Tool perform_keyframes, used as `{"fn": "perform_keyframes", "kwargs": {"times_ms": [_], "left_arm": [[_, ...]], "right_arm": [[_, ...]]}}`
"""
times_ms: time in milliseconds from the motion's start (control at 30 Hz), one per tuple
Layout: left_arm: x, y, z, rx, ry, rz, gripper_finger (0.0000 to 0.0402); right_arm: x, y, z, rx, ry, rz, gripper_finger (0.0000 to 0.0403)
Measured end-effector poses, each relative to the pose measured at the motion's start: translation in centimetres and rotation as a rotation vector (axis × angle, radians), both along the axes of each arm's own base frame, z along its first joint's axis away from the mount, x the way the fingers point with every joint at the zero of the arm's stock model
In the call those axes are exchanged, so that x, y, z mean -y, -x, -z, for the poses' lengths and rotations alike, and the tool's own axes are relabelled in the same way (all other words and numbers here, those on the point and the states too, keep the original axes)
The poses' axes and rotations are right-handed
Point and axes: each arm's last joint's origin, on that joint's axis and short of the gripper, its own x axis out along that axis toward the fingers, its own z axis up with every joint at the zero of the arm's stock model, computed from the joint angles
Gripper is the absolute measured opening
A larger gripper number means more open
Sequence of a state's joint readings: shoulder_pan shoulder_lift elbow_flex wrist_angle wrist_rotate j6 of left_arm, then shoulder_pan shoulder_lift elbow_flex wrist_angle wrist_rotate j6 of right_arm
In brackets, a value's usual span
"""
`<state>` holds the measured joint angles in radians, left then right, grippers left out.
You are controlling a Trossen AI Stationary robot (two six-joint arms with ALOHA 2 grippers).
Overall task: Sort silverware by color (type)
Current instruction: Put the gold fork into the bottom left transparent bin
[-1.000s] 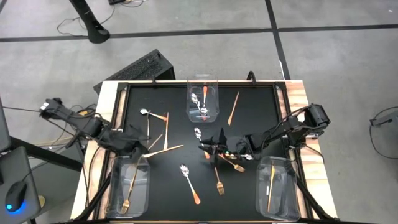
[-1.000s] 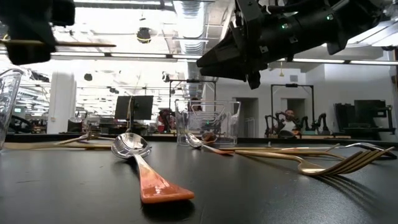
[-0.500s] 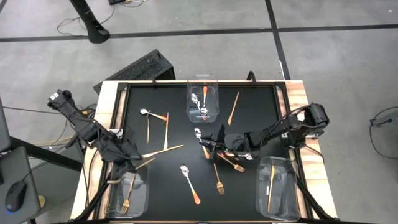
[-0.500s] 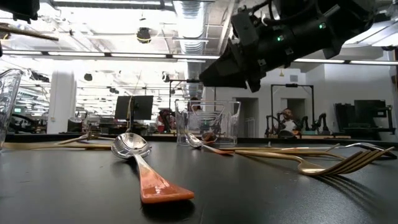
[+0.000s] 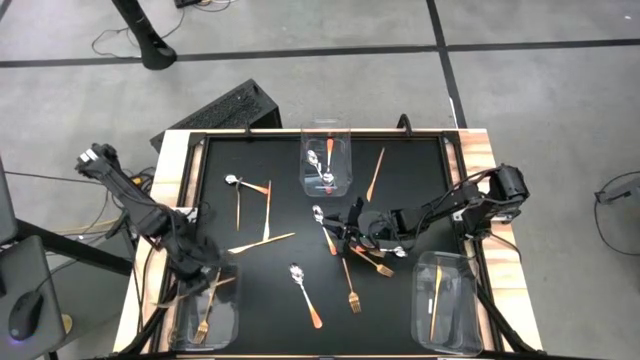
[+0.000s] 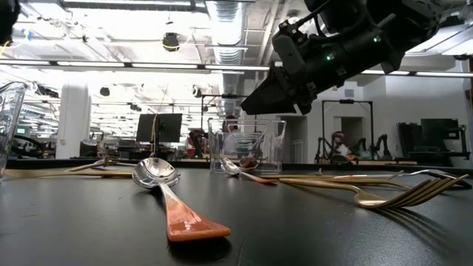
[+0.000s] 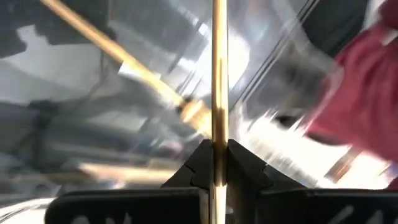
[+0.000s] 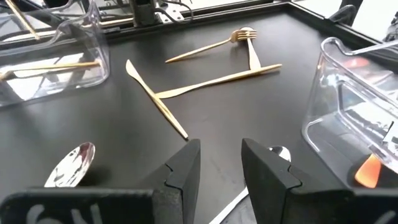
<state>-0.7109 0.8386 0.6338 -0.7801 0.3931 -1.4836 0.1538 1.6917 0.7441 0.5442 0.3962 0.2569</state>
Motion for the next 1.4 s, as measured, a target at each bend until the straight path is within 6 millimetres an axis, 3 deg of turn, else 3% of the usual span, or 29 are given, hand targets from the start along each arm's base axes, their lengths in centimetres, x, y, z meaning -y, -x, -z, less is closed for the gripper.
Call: {"fn": "perform_keyframes", "kwargs": {"times_ms": [167,400,567,933,1133,1300,1400], "left_arm": [[0.9,-0.4,0.8,0.008,0.025,0.213,0.0010],[1.4,-1.0,1.4,0.057,0.018,0.337,0.0010],[1.8,-1.7,1.1,0.192,0.045,0.378,0.0010],[2.0,-1.4,0.7,0.470,0.140,0.770,0.0010],[1.7,-3.0,-1.3,0.636,-0.172,0.579,0.0011],[0.2,-4.3,-2.6,0.498,-0.383,-0.016,0.0029],[-0.3,-4.1,-2.3,0.409,-0.419,-0.227,0.0037]], "right_arm": [[0.0,0.0,0.0,-0.001,0.005,-0.003,0.0139],[0.0,0.0,0.0,0.002,0.003,-0.002,0.0139],[0.0,-0.1,-0.2,0.027,-0.008,0.001,0.0139],[0.4,-0.3,-0.8,0.095,-0.053,0.022,0.0139],[0.8,-0.4,-0.8,0.113,-0.089,0.048,0.0139],[1.0,-0.4,-0.8,0.116,-0.100,0.057,0.0139],[1.0,-0.4,-0.8,0.116,-0.101,0.057,0.0139]]}}
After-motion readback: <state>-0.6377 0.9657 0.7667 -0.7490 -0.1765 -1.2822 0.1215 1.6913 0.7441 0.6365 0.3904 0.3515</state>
